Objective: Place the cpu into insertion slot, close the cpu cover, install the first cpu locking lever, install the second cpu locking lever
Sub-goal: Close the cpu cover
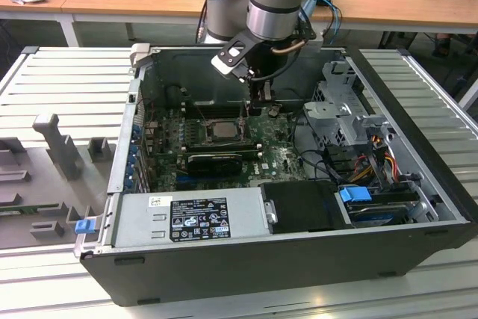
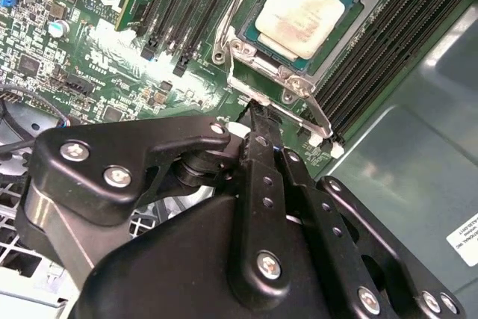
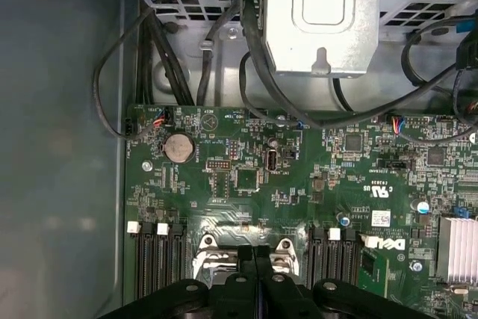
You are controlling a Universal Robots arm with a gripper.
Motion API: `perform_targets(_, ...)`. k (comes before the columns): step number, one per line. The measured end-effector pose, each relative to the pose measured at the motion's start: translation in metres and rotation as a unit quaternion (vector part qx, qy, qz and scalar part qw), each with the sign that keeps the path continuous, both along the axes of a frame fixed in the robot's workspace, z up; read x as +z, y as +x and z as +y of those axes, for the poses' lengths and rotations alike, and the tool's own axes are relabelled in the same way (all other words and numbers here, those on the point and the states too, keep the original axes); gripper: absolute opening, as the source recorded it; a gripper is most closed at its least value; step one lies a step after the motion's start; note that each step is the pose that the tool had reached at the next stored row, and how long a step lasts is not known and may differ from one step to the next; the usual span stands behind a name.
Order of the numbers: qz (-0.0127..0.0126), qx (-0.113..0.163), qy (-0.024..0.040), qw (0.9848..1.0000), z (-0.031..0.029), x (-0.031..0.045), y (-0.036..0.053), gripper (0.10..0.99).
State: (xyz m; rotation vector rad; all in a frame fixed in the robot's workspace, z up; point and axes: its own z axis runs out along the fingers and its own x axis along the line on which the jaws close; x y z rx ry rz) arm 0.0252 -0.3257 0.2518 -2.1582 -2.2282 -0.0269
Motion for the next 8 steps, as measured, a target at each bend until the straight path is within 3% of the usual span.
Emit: perform_targets(8, 0.0000, 0.000, 0.0000, 1.0000, 0.0000, 0.0000, -0.0037, 0.106)
